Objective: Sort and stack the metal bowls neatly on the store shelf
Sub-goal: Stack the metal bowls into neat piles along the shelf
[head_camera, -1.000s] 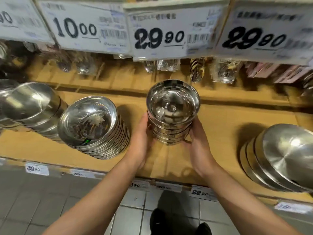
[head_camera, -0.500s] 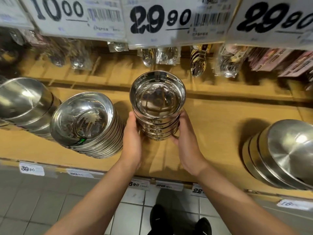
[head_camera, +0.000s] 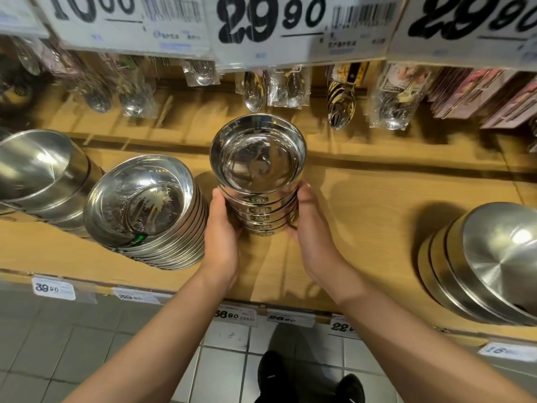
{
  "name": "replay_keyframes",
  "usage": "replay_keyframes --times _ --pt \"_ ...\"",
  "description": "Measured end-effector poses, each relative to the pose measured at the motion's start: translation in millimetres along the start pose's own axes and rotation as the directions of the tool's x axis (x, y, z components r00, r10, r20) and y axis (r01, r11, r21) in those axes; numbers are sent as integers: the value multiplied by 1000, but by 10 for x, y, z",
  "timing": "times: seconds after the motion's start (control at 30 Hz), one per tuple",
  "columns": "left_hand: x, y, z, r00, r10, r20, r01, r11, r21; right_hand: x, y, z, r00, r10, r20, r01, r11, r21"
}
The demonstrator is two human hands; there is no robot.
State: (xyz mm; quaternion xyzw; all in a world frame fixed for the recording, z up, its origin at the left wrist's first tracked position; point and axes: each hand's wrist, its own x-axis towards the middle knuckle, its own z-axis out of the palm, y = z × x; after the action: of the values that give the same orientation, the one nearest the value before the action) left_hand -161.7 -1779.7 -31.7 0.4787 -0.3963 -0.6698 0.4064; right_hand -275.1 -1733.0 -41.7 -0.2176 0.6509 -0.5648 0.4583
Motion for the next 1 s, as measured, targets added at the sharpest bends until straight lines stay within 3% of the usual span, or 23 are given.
replay_keyframes --times 0.27,0.63,0.83,1.0 --pt "81 -18 46 997 59 -45 -61 997 -47 70 -20 94 999 -25 21 25 1000 -6" --pt "25 -64 32 999 54 -1 -54 997 -63 6 -2 13 1000 12 20 -12 1000 -3" --pt "-371 -280 -114 999 0 47 -2 999 48 -400 14 -305 998 53 33 -55 997 62" --pt "-795 -323 -55 988 -146 -47 152 973 173 -975 4 -712 994 78 -76 -70 992 101"
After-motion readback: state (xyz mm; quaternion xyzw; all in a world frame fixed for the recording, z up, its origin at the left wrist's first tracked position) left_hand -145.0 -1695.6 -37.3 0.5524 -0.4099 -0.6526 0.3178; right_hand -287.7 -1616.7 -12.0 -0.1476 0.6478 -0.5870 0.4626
